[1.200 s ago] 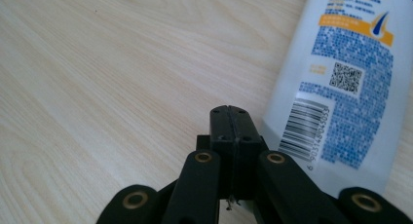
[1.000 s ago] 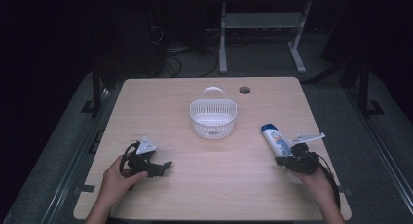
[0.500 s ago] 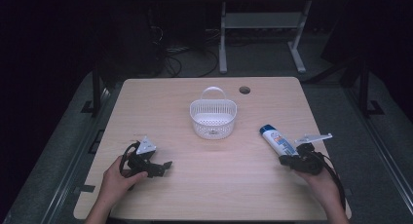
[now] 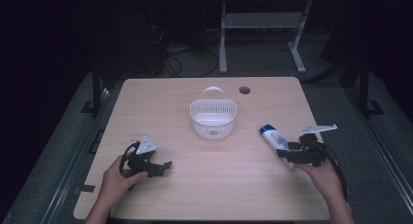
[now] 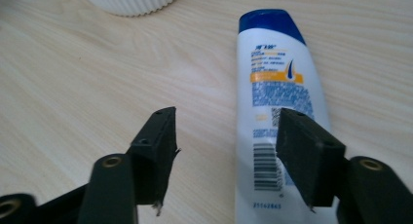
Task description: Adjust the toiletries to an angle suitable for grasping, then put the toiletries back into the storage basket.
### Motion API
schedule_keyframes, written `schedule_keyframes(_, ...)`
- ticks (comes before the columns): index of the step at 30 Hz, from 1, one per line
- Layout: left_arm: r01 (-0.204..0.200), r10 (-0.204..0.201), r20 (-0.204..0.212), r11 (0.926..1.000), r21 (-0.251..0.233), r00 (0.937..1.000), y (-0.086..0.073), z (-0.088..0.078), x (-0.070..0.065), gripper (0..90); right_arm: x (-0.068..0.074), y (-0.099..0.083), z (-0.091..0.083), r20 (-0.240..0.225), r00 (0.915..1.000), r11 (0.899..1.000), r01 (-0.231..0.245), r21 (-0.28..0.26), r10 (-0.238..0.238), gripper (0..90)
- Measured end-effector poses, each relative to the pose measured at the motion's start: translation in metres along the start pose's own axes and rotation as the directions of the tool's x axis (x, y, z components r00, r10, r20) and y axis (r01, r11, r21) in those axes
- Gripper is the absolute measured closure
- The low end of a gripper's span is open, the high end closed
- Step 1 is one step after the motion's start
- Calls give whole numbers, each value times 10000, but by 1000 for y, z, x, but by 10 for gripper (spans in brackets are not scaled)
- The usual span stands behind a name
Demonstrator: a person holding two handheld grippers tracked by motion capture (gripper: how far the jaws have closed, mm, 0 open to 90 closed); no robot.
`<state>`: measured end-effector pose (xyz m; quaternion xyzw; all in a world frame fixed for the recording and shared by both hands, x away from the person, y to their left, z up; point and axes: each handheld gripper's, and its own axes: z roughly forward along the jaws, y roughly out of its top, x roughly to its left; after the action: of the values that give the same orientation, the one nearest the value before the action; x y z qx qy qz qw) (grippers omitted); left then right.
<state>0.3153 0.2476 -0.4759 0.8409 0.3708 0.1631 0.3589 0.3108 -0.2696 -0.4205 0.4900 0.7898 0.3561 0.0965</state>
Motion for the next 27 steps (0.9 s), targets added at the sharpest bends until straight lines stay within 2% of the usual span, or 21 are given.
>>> schedule_keyframes(3,3,-3,3,10000,-6,10000,0,0,0,132,-2,5,2,94,10000,9999,4,108,-5,338)
schedule_keyframes(7,8,-8,-7,10000,-17,10000,0,0,0,133,-7,12,7,205,9997,9994,-125,329,118,212)
schedule_keyframes(9,6,-6,-9,10000,-6,10000,0,0,0,133,-10,14,9,157,9997,9989,-187,436,181,184)
schedule_keyframes(15,8,-8,-6,10000,8,10000,0,0,0,133,-16,23,14,305,9992,9978,-260,609,242,161)
schedule_keyframes(21,2,-2,-10,10000,5,10000,0,0,0,133,-17,42,20,679,9976,9941,56,1082,-130,152)
schedule_keyframes(27,35,-35,7,10000,-1,10000,0,0,0,133,-19,59,31,781,9965,9891,187,1463,-303,159)
